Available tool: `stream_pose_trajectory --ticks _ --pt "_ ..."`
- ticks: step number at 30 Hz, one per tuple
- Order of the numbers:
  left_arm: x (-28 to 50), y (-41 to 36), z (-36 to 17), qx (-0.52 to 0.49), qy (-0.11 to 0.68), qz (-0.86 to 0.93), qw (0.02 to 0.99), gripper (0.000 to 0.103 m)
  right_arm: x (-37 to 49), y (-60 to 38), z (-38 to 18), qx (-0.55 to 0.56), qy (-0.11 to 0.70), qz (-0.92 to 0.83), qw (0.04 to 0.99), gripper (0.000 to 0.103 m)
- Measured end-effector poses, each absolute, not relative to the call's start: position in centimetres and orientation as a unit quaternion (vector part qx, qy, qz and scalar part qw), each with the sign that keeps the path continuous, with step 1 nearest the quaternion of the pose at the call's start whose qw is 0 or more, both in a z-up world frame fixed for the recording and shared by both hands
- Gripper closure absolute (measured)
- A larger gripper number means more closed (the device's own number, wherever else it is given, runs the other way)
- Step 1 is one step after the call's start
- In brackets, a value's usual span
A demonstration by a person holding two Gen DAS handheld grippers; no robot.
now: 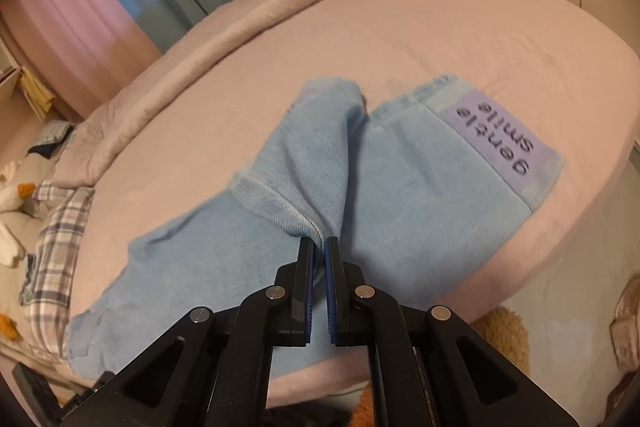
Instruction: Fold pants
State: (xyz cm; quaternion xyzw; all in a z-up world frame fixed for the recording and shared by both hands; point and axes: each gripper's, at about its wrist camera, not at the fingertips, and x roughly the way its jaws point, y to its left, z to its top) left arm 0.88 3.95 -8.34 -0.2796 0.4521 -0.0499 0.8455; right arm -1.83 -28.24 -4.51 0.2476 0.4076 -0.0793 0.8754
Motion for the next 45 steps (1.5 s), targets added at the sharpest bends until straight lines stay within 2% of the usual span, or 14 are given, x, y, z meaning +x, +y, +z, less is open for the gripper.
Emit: stream_pose_trajectory --ticks 19,45 --pt "4.5 2.8 -11.6 -0.307 0.494 -0.048 0.812 0.091 -1.6 -28.4 -6.9 0.238 0.444 -0.106 0.857 0.098" --pt "4.5 3.1 -12.2 -0.317 0.5 -0.057 0.804 0.091 -1.2 -28.3 -7.5 0.233 0.449 -0.111 0.855 0.098"
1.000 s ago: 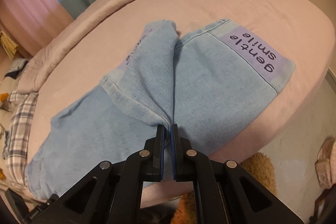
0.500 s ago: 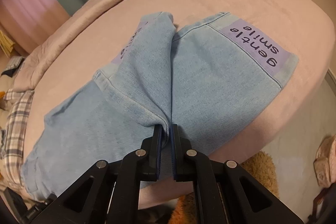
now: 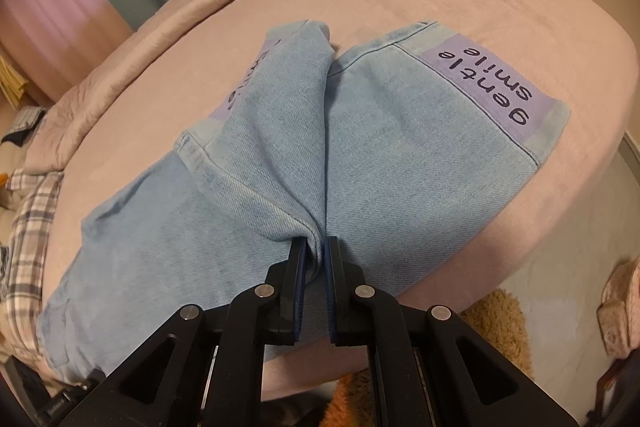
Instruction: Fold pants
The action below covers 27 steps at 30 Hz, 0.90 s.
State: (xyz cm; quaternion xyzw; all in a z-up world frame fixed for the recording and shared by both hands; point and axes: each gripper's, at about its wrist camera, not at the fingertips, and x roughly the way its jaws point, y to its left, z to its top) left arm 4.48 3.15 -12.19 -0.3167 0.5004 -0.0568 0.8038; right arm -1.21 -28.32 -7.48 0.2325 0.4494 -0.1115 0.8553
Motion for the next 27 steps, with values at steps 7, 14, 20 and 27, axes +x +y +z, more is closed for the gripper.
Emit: stream_pose_trajectory --ticks 7,14,20,27 --pt "4.42 3.21 -12.17 -0.317 0.5 -0.057 0.804 0.091 -1.27 -28.23 -7.51 0.229 0.449 -0.113 0.857 0.098" --pt "4.47 3.12 -12.14 -0.317 0.5 -0.056 0.804 0.091 -1.3 -28.25 -7.54 0.23 0.448 -0.113 0.857 0.098" --pt "4.56 3.05 -12.2 -0.316 0.5 -0.056 0.805 0.091 -1.36 -28.24 -7.53 0.23 0.447 -0.112 0.857 0.098" --pt "4.65 2.94 -12.25 -0.313 0.5 -0.056 0.806 0.091 -1.35 -28.23 -7.58 0.23 0.445 -0.111 0.858 0.098"
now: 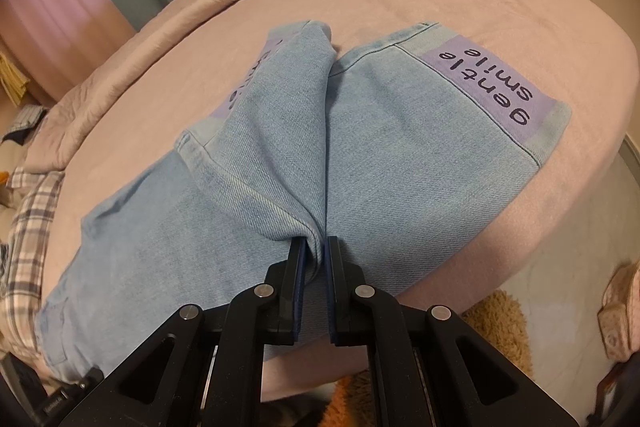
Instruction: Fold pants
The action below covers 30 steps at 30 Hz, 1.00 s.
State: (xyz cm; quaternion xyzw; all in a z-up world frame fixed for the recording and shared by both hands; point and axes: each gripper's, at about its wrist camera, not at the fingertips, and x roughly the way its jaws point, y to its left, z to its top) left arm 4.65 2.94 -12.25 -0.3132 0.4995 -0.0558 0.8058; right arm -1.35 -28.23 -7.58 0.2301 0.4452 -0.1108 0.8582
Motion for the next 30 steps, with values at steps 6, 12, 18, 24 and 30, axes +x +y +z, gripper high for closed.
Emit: stream_pose_trajectory --ticks 6,12,18,24,30 --pt "4.7 2.8 -12.3 -0.311 0.499 -0.055 0.807 0.091 -1.4 -28.3 -7.6 0.232 0.444 -0.109 0.859 0.098" --pt "4.7 2.7 -12.3 -0.308 0.499 -0.053 0.808 0.09 -1.4 -28.4 -7.7 0.233 0.443 -0.107 0.859 0.098" --pt "4.6 2.8 -12.3 -0.307 0.499 -0.053 0.808 0.09 -1.4 -28.4 -7.7 0.234 0.442 -0.106 0.859 0.098" --pt "4.6 3.1 -12.3 -0.316 0.499 -0.055 0.805 0.09 -1.5 -28.3 -7.8 0.234 0.442 -0.106 0.86 0.098" --pt "4.5 4.7 -11.5 -0.331 0.509 -0.058 0.793 0.09 -1.5 -28.5 -7.8 0.239 0.441 -0.1 0.859 0.098"
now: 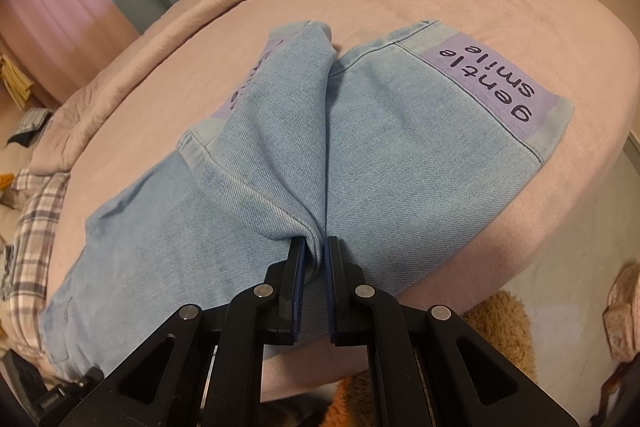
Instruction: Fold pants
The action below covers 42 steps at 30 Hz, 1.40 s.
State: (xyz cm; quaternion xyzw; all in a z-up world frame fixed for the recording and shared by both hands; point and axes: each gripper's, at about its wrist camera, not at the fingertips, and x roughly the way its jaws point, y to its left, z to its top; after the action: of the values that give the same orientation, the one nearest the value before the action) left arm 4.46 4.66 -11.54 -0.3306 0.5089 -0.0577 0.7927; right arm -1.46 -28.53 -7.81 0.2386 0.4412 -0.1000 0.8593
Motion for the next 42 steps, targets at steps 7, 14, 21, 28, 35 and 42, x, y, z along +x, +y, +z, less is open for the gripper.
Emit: stream_pose_trajectory --ticks 7,14,21,28,35,42 --pt "3.2 7.8 -9.6 -0.321 0.491 -0.019 0.81 0.075 -1.5 -28.6 -7.8 0.237 0.441 -0.1 0.86 0.098" --pt "2.0 13.0 -8.7 -0.341 0.453 0.037 0.823 0.073 -1.6 -28.4 -7.8 0.236 0.442 -0.1 0.86 0.098" --pt "1.7 14.9 -8.5 -0.33 0.44 0.046 0.834 0.073 -1.5 -28.2 -7.8 0.231 0.443 -0.103 0.86 0.098" --pt "2.4 15.1 -10.4 -0.319 0.458 0.055 0.828 0.071 -1.5 -28.2 -7.8 0.229 0.443 -0.105 0.86 0.098" --pt "2.6 14.6 -10.5 -0.308 0.456 0.054 0.833 0.07 -1.4 -27.9 -7.7 0.217 0.447 -0.109 0.861 0.098" --pt "2.6 14.2 -10.6 -0.304 0.455 0.055 0.835 0.07 -1.3 -28.0 -7.6 0.218 0.449 -0.11 0.86 0.098"
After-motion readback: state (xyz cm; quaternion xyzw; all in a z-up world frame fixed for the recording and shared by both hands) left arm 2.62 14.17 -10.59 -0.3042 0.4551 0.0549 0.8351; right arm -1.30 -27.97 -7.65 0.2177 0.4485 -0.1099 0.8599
